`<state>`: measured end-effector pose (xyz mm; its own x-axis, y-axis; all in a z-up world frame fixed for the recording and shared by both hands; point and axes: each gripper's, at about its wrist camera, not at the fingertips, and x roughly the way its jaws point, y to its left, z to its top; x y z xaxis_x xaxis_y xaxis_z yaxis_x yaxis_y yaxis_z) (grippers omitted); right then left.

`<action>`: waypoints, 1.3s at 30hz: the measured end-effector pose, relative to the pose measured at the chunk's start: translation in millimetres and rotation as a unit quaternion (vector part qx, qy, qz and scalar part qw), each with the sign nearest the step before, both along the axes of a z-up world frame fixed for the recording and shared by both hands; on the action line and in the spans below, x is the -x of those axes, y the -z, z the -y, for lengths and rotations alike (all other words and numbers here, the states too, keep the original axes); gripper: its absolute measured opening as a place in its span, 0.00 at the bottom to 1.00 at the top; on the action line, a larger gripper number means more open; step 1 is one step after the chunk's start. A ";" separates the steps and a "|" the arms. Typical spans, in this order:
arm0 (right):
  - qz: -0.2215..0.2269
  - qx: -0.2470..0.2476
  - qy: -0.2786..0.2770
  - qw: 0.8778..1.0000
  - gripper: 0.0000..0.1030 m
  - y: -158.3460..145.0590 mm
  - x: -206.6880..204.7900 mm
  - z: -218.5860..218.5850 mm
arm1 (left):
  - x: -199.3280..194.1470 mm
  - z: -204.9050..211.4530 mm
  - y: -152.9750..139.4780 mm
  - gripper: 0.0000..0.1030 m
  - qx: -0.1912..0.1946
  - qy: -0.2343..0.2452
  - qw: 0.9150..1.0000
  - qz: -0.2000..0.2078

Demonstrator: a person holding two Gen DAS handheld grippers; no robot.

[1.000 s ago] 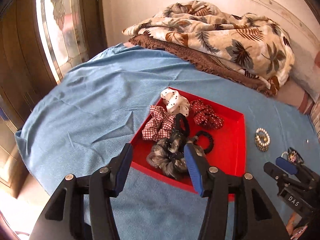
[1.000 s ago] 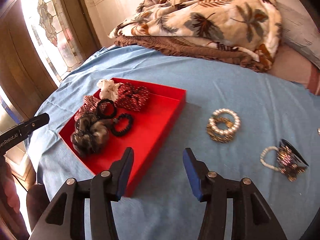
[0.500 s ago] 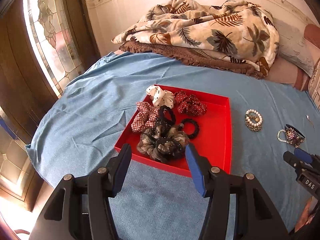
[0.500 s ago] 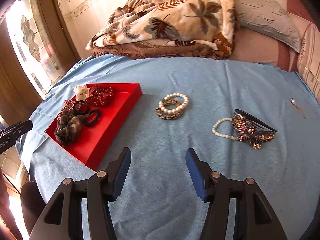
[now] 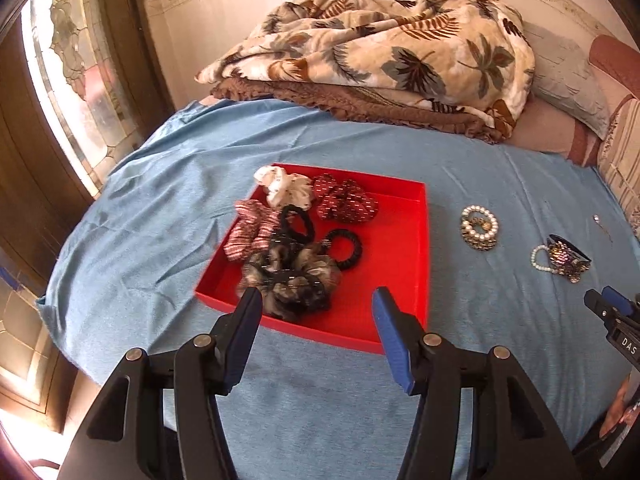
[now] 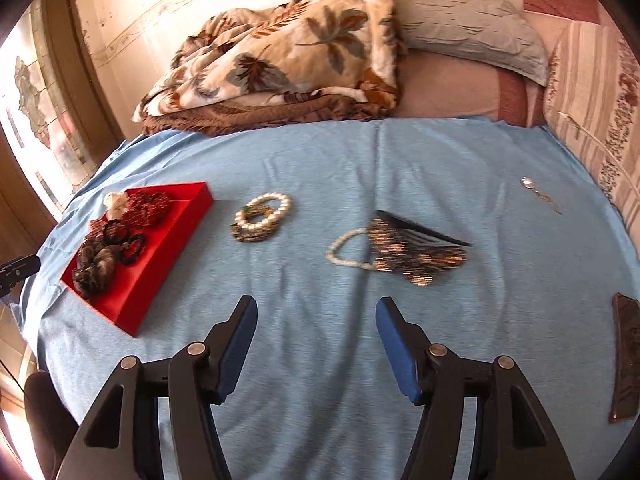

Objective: Organize jewelry
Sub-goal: 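Withdraw both tools from the tray, then grasp the pearl bracelet with the left tool and lift it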

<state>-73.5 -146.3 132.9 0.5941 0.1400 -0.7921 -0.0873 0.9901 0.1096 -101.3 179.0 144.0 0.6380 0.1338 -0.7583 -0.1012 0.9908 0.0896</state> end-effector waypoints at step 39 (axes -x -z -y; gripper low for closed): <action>-0.016 -0.078 0.113 0.990 0.65 31.1 -48.9 115.1 | -234.7 191.3 107.1 0.09 0.004 0.210 0.970 -0.125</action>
